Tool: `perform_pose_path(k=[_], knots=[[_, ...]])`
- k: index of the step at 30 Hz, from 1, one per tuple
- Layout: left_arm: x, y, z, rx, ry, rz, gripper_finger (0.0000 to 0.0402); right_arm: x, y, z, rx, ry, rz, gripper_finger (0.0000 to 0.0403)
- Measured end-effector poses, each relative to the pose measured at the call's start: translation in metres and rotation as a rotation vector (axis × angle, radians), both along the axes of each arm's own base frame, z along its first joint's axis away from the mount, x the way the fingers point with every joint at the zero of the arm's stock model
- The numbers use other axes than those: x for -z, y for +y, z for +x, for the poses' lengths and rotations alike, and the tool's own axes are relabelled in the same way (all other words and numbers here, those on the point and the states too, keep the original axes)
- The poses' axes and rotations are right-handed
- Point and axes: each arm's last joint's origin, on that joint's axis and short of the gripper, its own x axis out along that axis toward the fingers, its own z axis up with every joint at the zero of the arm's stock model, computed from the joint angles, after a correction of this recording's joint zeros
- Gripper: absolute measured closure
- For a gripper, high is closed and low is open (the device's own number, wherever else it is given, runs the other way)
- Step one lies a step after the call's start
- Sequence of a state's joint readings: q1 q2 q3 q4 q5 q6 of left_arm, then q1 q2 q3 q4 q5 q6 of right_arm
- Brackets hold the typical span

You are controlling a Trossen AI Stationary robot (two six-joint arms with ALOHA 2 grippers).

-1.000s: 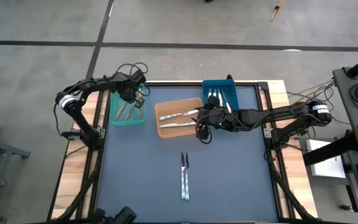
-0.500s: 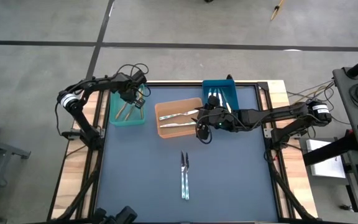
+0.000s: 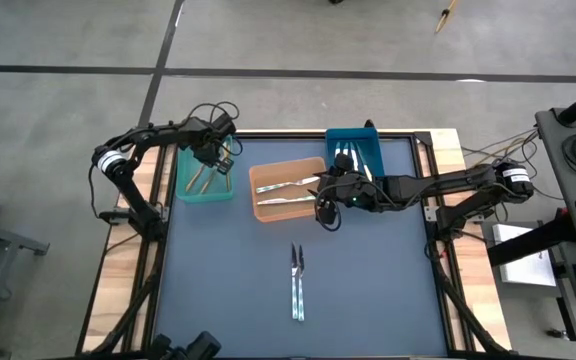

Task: Sort silverware by color (type)
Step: Put the gold knife into the green bin

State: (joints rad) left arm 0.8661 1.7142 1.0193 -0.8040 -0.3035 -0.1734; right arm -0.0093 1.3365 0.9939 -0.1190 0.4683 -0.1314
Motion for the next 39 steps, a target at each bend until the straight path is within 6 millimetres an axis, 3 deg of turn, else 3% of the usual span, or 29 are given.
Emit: perform_pose_path(k=[11, 21, 39], knots=[[0.0018, -0.0013, -0.0011, 0.000, 0.005, -0.007, 0.0401, -0.0004, 0.0003, 0.0004, -0.010, -0.006, 0.006, 0.0197], [0.0018, -0.0015, -0.0011, -0.025, 0.000, -0.003, 0.0401, -0.0018, 0.0050, 0.0036, -0.160, -0.041, 0.091, 0.0197], [0.0033, -0.0043, -0.0032, -0.036, 0.011, -0.029, 0.0401, 0.0018, 0.0051, 0.0026, -0.160, -0.030, 0.093, 0.0197]])
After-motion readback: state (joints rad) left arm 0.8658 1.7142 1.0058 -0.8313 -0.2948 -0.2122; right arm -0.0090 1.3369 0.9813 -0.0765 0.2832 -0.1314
